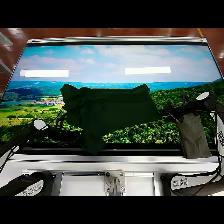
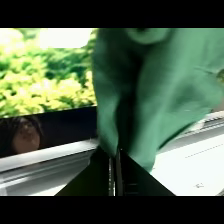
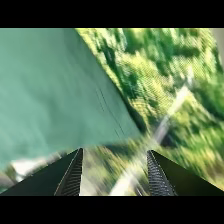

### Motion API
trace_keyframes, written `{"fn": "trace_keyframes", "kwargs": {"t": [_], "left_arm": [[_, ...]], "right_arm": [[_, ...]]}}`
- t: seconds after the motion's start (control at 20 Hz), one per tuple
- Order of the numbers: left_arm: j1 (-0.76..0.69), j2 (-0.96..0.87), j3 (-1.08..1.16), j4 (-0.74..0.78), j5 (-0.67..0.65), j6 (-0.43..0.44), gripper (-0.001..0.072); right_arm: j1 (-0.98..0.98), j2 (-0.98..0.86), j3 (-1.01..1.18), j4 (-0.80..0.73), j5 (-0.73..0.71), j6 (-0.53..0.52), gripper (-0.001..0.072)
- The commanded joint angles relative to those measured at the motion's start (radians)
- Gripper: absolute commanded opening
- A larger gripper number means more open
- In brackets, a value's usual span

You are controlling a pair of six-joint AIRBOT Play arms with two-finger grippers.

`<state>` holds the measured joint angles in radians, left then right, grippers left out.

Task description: Fold the shirts.

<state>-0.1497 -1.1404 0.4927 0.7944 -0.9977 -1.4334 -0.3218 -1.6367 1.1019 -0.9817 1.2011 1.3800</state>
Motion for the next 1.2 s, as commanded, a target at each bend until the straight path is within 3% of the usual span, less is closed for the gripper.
{"fn": "trace_keyframes", "kwargs": {"t": [0.0,0.25,0.3,0.35,0.4,0.55,0.7,0.75,1.0,1.15], "left_arm": [[0.000,0.063,0.001,-0.006,0.001,-0.041,0.0040],[0.000,0.090,0.019,-0.006,0.002,-0.057,0.0040],[0.000,0.095,0.032,-0.005,0.002,-0.056,0.0040],[0.001,0.096,0.050,0.004,0.002,-0.056,0.0040],[0.002,0.097,0.077,0.033,0.002,-0.057,0.0039],[0.027,0.117,0.232,0.216,-0.054,-0.112,0.0038],[0.055,0.193,0.562,0.514,-0.171,-0.188,0.0038],[0.064,0.226,0.718,0.581,-0.193,-0.196,0.0038],[0.095,0.307,1.511,0.702,-0.124,-0.195,0.0039],[0.095,0.339,1.754,0.718,-0.122,-0.195,0.0039]], "right_arm": [[0.018,-0.021,-0.003,0.045,-0.108,0.034,0.0529],[0.094,-0.090,-0.003,0.047,-0.125,0.040,0.0520],[0.107,-0.090,-0.002,0.051,-0.139,0.040,0.0379],[0.111,-0.083,-0.002,0.069,-0.148,0.039,0.0139],[0.111,-0.068,-0.002,0.095,-0.151,0.027,0.0064],[0.100,0.040,0.023,0.169,-0.134,-0.097,0.0064],[0.098,0.237,0.159,0.289,-0.084,-0.323,0.0064],[0.098,0.307,0.227,0.325,-0.087,-0.346,0.0064],[0.098,0.652,0.584,0.274,-0.342,-0.346,0.0064],[0.098,0.801,0.665,0.164,-0.395,-0.270,0.0064]]}}
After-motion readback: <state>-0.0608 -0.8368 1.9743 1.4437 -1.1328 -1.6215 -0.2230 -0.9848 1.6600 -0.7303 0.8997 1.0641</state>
